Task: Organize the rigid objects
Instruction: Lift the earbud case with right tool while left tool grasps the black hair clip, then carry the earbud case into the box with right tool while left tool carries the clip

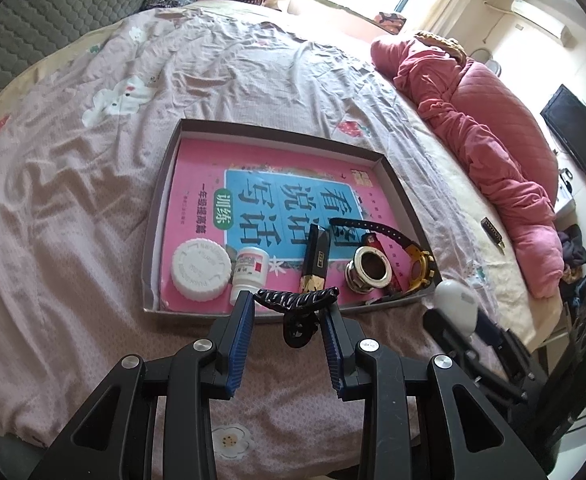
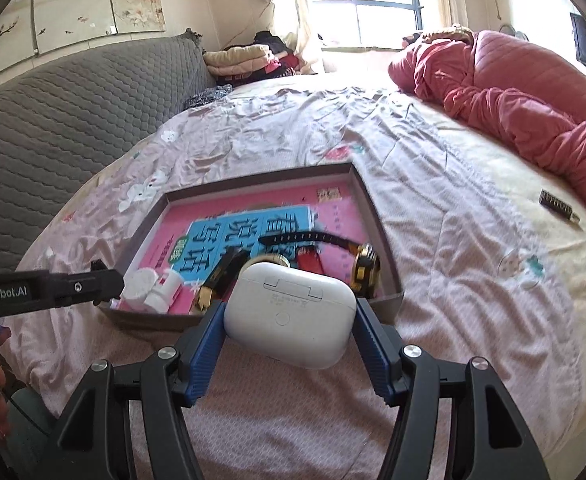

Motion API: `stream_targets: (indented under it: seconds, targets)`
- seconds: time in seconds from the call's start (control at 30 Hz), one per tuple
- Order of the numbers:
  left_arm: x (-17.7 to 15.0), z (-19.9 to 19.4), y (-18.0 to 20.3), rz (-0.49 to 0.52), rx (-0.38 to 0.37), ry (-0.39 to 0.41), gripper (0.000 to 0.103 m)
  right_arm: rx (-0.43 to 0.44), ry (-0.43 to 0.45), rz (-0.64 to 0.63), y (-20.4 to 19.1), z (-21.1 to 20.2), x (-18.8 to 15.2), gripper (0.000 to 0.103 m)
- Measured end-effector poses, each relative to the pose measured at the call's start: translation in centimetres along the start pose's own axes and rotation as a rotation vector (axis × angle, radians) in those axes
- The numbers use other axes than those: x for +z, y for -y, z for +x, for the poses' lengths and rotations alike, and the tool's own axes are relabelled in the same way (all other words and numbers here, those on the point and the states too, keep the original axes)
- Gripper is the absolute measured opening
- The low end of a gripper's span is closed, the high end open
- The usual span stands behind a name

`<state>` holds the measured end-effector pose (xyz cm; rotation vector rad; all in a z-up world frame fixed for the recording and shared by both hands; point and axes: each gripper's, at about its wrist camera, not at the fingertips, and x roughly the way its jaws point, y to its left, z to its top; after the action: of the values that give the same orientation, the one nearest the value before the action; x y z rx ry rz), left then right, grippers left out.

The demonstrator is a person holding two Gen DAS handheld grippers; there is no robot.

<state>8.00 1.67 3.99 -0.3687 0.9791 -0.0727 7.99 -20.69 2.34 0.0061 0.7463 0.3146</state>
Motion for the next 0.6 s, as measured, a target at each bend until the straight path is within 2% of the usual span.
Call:
stream_targets:
  seconds: [0.33, 0.6]
  targets:
    - [0.6, 0.4, -0.8, -0.004, 0.026, 0.003, 0.034, -0.003, 0.020, -0.010, 0.7, 0.2, 2.2, 0.063]
    - [0.9, 1.7, -2.6, -0.023, 0.063, -0.014, 0.034, 0.019, 0.010, -0.035, -0.3, 1.5, 2.8, 0.063]
